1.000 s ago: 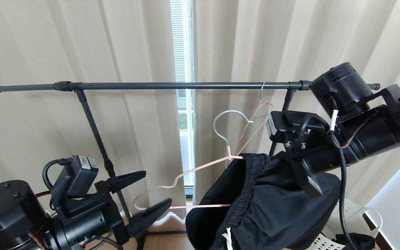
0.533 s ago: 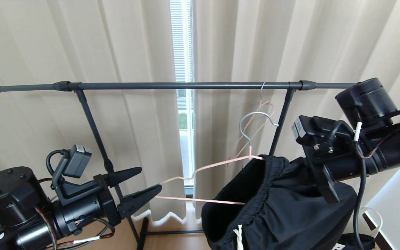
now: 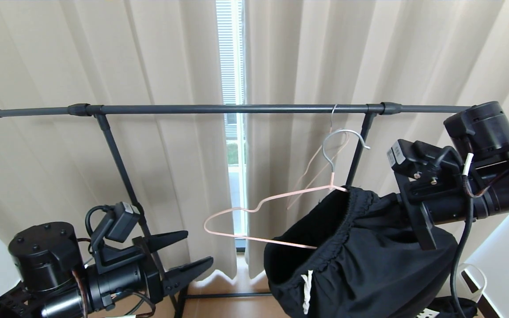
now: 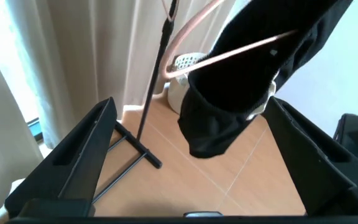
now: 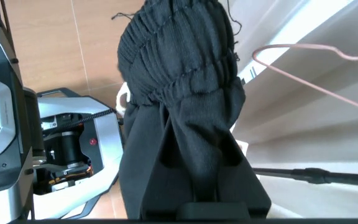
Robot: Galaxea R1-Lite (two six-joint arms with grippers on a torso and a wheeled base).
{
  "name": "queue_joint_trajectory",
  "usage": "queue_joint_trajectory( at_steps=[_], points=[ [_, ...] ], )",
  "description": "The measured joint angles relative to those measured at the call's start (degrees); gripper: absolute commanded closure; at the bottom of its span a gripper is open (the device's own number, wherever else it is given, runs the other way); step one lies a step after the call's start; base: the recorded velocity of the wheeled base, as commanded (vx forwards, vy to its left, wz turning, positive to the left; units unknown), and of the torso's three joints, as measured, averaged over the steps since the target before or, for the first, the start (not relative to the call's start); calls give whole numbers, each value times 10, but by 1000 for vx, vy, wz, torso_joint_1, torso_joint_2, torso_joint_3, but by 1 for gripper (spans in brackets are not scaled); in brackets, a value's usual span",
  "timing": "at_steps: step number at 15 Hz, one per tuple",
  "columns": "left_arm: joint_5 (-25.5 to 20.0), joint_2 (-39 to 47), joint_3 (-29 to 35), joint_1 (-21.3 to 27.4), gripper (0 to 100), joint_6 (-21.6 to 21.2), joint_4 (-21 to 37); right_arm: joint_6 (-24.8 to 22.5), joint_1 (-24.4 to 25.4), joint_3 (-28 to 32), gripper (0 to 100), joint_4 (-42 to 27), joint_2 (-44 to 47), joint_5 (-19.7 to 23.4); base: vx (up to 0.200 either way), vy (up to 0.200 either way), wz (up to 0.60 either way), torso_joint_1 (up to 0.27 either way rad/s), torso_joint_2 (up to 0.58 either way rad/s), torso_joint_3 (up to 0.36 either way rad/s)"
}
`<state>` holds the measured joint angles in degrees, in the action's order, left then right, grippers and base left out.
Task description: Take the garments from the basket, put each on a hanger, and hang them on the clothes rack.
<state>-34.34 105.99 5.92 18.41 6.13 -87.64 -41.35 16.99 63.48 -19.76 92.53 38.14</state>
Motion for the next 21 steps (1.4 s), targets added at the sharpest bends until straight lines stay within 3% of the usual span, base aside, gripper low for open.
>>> queue_joint_trajectory(
  at_steps=[3, 8, 10, 17, 21],
  points=[
    [16, 13, -7, 18, 0, -5, 0, 0, -2, -1, 100, 0, -1, 38, 0, 0, 0, 0, 0, 0],
    [144, 35, 10, 90, 0, 12, 0, 10, -3, 0, 100, 0, -6, 69, 0, 0, 0, 0, 0, 0],
    [154, 44, 21, 111, 0, 42, 0, 11, -3, 0, 100, 0, -7, 71, 0, 0, 0, 0, 0, 0],
    [202, 72, 49, 153, 0, 89, -1, 23, 3, 0, 100, 1, -18, 73, 0, 0, 0, 0, 0, 0],
    [266, 102, 73, 181, 0, 106, -13, 26, 14, -1, 100, 0, -25, 73, 0, 0, 0, 0, 0, 0]
  ],
)
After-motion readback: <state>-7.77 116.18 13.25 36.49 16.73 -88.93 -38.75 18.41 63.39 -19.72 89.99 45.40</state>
